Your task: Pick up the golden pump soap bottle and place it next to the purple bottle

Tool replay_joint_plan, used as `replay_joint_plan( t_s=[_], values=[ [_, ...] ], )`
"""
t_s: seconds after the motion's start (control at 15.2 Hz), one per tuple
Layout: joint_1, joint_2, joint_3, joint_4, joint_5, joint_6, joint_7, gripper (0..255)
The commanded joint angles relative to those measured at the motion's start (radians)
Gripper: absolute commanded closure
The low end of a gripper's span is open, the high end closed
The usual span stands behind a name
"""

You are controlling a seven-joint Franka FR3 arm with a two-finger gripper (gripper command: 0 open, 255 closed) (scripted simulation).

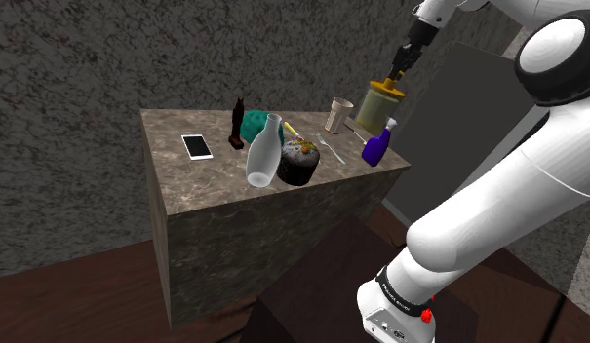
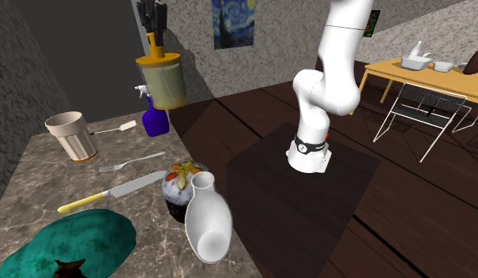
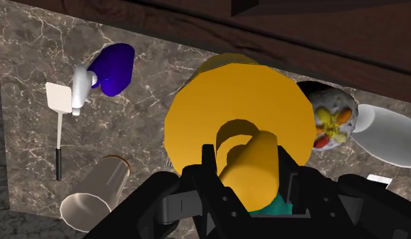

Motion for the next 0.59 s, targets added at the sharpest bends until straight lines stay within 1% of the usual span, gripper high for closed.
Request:
replay_joint_plan(
  t_s=[0.0,0.53],
  values=[
    [0.000,-0.010,0.001,-0.038,-0.004,0.030,0.001,255],
    [0.000,-0.036,0.004,-0.173,-0.013,0.142,0.004,255]
  ],
)
